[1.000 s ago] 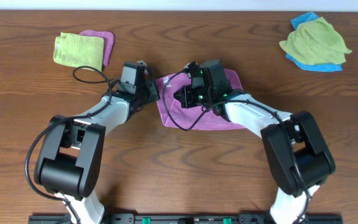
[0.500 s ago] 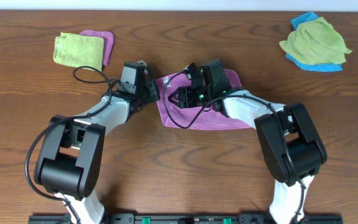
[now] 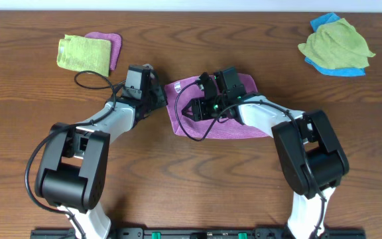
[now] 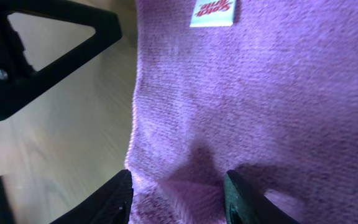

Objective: Fold the cloth

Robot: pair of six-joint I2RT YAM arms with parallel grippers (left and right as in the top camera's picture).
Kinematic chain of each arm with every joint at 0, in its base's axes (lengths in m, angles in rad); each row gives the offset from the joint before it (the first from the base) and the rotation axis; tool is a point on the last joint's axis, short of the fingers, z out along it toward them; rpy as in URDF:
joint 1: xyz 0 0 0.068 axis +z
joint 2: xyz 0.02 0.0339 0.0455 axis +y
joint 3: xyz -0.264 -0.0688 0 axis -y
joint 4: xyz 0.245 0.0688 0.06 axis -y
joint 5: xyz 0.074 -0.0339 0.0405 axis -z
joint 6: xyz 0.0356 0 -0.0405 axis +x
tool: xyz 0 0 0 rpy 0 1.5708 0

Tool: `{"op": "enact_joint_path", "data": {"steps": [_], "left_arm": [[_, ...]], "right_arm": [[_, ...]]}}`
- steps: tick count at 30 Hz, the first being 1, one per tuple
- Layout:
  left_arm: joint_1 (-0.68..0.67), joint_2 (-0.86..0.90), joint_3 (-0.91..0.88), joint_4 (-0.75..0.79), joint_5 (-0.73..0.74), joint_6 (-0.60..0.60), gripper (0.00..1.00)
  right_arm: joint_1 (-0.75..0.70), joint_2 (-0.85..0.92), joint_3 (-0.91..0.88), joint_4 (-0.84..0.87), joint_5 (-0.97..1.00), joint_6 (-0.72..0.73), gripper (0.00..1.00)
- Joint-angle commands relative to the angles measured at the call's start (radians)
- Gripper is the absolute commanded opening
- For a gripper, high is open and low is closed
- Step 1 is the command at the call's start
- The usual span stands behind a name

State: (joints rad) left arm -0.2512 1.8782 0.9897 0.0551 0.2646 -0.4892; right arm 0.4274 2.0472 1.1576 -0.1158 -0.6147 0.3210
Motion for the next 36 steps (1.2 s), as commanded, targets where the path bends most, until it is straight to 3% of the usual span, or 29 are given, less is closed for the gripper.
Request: {"op": "enact_joint_path", "data": {"steps": [1,11,15,18,22,27,36], "left_arm": [[0.004,0.018,0.021,-0.002,0.019,0.018,0.06],[0.004,0.018,0.021,-0.002,0.021,0.018,0.06],[0.004,0.018,0.021,-0.001,0.022,0.013,0.06],[0.004,0.018,0.021,0.001,0.027,0.009,0.06],[0.004,0.018,0.021,0.037,0.090,-0.012,0.06],[-0.001,0.018,0.021,0.101,0.151,-0.058,0.06],[-0.012,0.021,0.021,0.114,0.128,-0.065,0.06]], "right_arm": [[-0.016,0.000,0.015,-0.008,0.067,-0.060,0.49],[-0.015,-0.001,0.015,-0.042,0.068,-0.114,0.44],[-0.014,-0.001,0.019,-0.045,0.068,-0.119,0.31],[-0.014,-0.002,0.021,-0.046,0.068,-0.120,0.15],[-0.014,-0.002,0.021,-0.046,0.064,-0.120,0.02],[-0.014,-0.004,0.021,-0.050,0.060,-0.116,0.01],[-0.012,-0.028,0.023,-0.053,0.060,-0.116,0.01]]}}
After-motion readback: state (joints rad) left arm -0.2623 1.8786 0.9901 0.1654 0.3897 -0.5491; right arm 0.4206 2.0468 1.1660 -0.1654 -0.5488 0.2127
